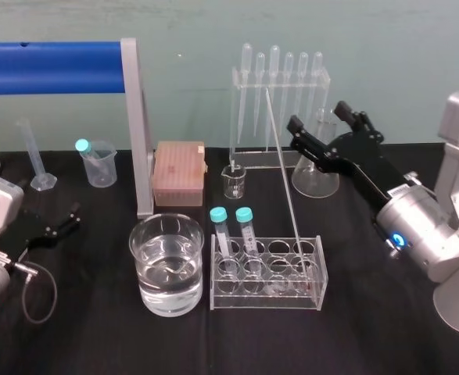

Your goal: Hold the thermometer with one hand and immerse one end into the beaker, then reinsert it into the test tube rack.

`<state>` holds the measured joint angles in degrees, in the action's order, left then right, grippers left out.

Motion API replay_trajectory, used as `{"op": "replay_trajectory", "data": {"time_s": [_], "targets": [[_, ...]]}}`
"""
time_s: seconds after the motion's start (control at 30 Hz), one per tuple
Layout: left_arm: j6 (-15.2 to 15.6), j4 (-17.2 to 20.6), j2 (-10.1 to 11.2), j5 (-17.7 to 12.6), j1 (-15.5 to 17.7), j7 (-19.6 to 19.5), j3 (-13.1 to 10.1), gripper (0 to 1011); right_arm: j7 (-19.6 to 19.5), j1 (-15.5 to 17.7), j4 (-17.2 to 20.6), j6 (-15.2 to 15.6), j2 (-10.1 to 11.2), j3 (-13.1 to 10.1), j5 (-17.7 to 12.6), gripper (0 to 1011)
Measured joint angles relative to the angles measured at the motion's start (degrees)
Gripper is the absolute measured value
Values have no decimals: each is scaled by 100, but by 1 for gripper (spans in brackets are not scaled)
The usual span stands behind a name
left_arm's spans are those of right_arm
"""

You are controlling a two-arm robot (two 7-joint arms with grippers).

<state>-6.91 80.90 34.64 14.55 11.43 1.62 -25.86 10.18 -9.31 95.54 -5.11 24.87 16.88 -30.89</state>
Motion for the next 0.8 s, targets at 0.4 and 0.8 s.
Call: {"op": "replay_trajectory", "data": {"time_s": [0.4, 0.8], "targets": [[0, 0, 0, 0, 0, 0, 0, 1008, 37, -335, -126, 783, -303, 18, -100, 1003], [0, 0, 0, 0, 0, 0, 0, 1008, 151, -687, -373, 1512, -433, 13, -35, 1003]]}}
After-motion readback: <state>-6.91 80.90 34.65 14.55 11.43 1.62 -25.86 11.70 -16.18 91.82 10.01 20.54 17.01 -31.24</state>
